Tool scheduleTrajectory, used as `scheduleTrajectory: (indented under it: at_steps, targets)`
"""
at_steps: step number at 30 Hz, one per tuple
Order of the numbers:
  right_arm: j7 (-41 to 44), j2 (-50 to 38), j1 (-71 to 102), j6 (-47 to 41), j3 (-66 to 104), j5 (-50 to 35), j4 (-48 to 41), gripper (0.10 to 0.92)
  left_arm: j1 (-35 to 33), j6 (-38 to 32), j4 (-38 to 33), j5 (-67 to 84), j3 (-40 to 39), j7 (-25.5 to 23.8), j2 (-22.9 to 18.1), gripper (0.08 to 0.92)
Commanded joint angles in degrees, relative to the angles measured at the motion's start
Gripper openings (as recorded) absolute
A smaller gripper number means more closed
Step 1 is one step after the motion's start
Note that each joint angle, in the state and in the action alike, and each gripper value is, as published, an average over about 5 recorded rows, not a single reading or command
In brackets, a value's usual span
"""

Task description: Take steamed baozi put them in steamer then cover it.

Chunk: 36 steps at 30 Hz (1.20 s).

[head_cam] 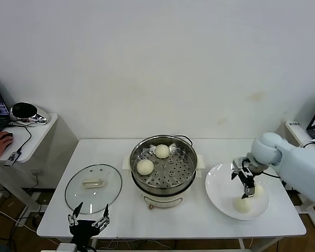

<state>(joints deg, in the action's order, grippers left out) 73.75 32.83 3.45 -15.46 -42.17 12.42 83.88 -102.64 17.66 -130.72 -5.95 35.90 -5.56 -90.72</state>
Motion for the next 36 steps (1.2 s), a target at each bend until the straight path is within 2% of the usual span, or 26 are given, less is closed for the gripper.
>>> scheduleTrajectory:
  at_steps: [1, 36]
  targets:
    - [-1.11, -0.11, 3.72, -0.45, 1.57, 1.01, -1.47, 0.823, 0.44, 0.15, 0.93, -0.1, -0.15, -0.01, -0.13, 0.823]
    - [-2.86, 0.35, 9.97, -1.05, 5.39, 2.92, -3.61, 0.823, 0.89, 0.21, 1.59, -0.21, -0.41, -0.1, -0.03, 0.823]
